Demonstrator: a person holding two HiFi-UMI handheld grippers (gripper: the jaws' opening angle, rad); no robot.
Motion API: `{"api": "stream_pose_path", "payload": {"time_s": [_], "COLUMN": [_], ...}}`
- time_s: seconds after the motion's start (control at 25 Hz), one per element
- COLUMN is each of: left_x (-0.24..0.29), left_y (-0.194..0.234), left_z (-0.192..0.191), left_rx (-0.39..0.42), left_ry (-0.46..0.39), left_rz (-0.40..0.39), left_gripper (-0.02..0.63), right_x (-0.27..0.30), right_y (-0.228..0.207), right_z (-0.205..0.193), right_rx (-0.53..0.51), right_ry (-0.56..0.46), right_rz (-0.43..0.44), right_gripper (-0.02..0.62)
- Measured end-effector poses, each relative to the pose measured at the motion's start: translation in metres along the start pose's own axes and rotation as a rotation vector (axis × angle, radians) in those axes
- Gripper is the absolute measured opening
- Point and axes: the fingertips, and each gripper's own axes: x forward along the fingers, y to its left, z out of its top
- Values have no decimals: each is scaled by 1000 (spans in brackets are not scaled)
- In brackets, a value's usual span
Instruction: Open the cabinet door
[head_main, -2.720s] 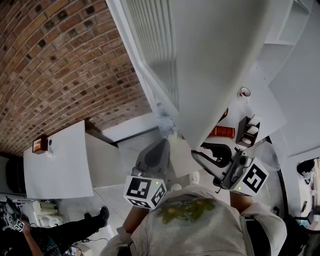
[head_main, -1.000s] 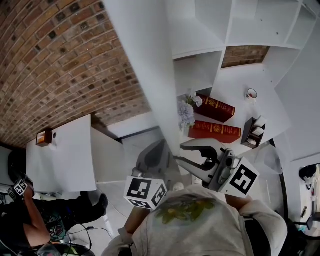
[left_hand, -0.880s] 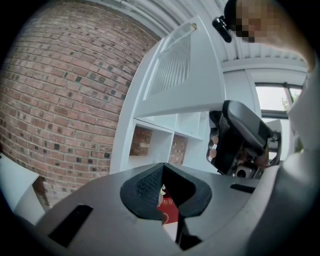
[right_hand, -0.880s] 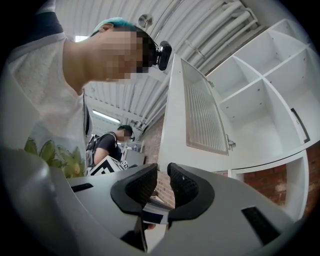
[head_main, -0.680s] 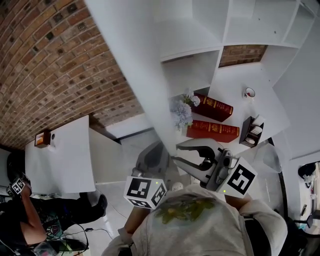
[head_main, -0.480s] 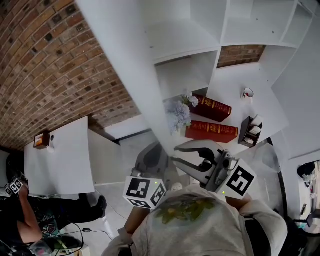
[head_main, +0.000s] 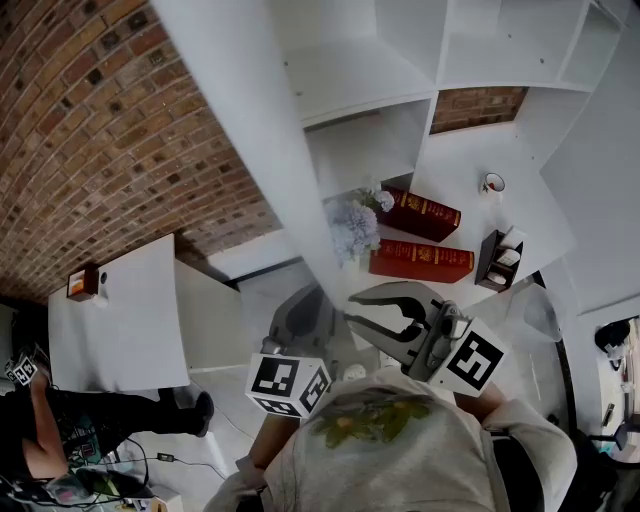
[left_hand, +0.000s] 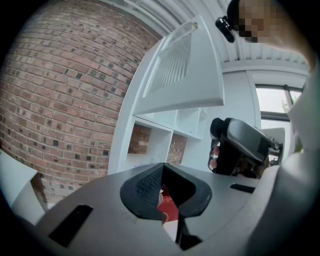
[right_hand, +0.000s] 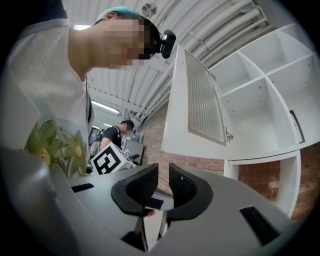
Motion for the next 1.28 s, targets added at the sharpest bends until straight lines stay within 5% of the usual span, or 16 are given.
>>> {"api": "stream_pose_path", "payload": {"time_s": [0.6, 1.28], "left_x": [-9, -7], "left_y": [0, -12], "left_z": [-3, -17], "left_rx": [-11, -35], "left_ry": [7, 27], "left_rz": [-10, -45], "left_gripper": [9, 9], "right_x": [3, -7], "right_y": [-1, 1], "right_z": [-21, -33], "right_rx": [119, 141], "right_ry": [75, 125], "right_rz": [-83, -141], "right_gripper": [35, 35]}}
